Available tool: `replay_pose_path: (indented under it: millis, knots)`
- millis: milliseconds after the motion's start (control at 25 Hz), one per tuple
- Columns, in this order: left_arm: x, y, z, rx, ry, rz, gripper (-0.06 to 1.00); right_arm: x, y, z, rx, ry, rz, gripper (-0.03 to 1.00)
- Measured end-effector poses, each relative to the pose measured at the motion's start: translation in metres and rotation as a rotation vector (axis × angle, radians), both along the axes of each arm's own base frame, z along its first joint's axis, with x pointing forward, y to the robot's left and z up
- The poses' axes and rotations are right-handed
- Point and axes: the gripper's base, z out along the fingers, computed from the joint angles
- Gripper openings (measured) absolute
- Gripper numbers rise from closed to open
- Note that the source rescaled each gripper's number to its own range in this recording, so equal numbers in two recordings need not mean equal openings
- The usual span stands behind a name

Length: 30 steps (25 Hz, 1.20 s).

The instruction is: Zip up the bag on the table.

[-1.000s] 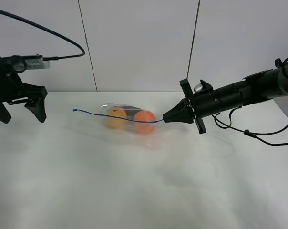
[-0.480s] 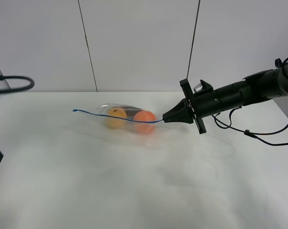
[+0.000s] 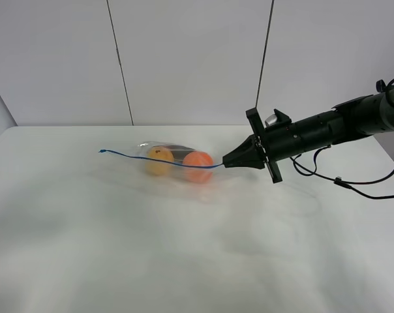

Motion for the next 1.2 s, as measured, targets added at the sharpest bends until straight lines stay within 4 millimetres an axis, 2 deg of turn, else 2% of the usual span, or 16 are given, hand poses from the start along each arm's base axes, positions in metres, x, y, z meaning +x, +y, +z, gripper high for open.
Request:
replay_pose_path:
  millis: [160, 240, 320, 400, 480, 560, 680, 880, 1040, 1200]
  knots:
    - [-0.015, 0.000, 0.005, -0.001, -0.114, 0.000, 0.95, 0.000, 0.000, 0.000, -0.004, -0.001, -0.002, 0.01]
    - [-0.023, 0.000, 0.007, -0.002, -0.168, 0.000, 0.95, 0.001, 0.000, -0.001, -0.007, -0.003, -0.005, 0.09]
    - [-0.032, 0.000, 0.009, -0.003, -0.230, 0.000, 0.95, 0.001, -0.001, -0.001, -0.011, 0.000, -0.013, 0.28]
    - [-0.041, 0.000, 0.010, -0.003, -0.289, 0.000, 0.95, 0.002, -0.001, -0.001, -0.015, 0.003, -0.021, 0.57]
    - [-0.049, 0.001, 0.010, -0.004, -0.337, 0.000, 0.95, 0.002, -0.001, -0.001, -0.015, 0.005, -0.022, 0.82]
    - [-0.056, 0.001, 0.010, -0.005, -0.385, 0.000, 0.95, 0.001, -0.001, -0.002, -0.019, 0.005, -0.018, 0.94]
    - [-0.061, 0.001, 0.010, -0.005, -0.414, 0.000, 0.95, 0.002, -0.002, -0.001, -0.056, -0.004, 0.014, 0.98]
    - [-0.061, 0.001, 0.010, -0.005, -0.415, 0.000, 0.95, 0.019, -0.010, 0.022, -0.234, -0.064, 0.110, 0.99]
    - [-0.061, 0.001, 0.010, -0.005, -0.415, 0.000, 0.95, 0.037, -0.029, 0.046, -0.536, -0.126, 0.145, 0.99]
    - [-0.061, 0.001, 0.010, -0.005, -0.415, 0.000, 0.96, 0.046, -0.057, 0.057, -0.875, -0.131, 0.157, 1.00]
